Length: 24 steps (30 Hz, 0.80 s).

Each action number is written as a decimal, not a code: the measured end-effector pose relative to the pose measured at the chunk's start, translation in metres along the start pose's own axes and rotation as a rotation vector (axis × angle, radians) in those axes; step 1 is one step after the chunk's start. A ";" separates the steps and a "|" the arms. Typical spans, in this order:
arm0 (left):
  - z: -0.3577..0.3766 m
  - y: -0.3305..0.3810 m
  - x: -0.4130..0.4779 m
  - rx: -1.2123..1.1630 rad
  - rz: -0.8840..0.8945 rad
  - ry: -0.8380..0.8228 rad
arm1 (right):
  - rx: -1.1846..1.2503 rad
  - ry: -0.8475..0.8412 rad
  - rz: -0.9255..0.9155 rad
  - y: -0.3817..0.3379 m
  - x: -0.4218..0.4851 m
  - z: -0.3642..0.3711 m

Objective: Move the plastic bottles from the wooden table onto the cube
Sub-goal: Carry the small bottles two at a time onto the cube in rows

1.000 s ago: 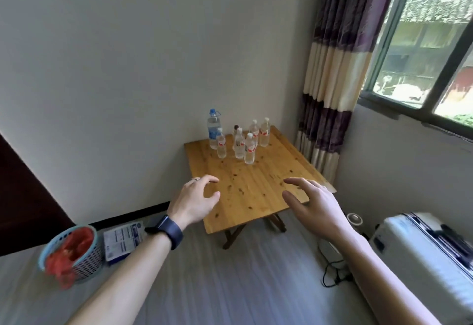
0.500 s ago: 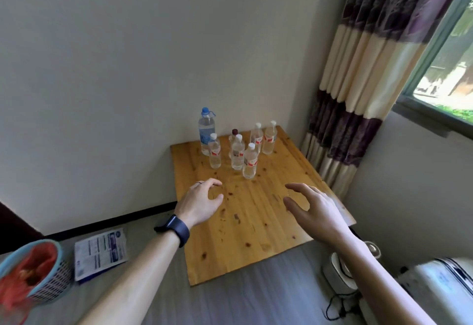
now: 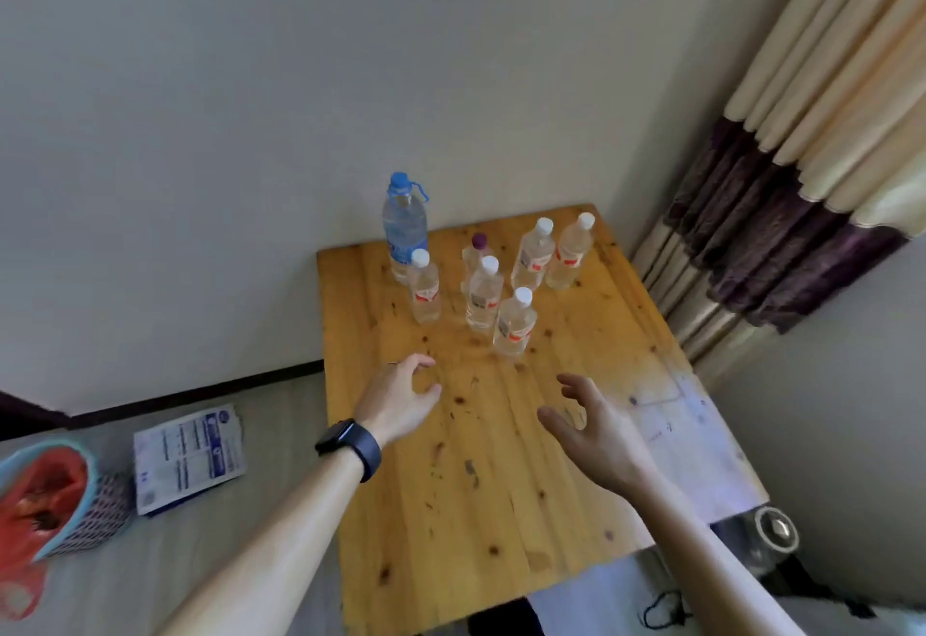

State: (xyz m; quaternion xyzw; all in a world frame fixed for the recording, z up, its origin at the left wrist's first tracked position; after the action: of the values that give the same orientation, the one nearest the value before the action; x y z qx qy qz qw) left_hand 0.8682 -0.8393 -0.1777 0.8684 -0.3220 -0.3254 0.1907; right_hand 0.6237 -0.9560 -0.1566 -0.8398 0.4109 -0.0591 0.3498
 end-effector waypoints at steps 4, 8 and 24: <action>0.019 -0.004 0.062 -0.092 -0.146 -0.016 | 0.035 -0.060 0.062 0.029 0.085 0.008; 0.029 0.003 0.121 -0.240 -0.271 0.015 | 0.168 -0.053 0.104 0.052 0.160 0.011; 0.018 0.005 0.272 -0.323 -0.339 0.217 | 0.216 -0.173 0.068 0.083 0.254 0.072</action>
State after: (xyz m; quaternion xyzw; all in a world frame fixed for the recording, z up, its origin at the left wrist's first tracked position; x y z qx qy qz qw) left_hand 1.0115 -1.0312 -0.3083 0.8980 -0.0932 -0.3048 0.3033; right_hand 0.7646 -1.1379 -0.3107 -0.7848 0.3984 -0.0184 0.4743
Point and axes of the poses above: each hand's wrist, its own x-axis towards the middle knuckle, its own z-axis out of the palm, y = z × x, the point moved 8 cm from there along x, towards the middle knuckle, and after that the axes turned 9 degrees about -z, right-handed, at the moved point
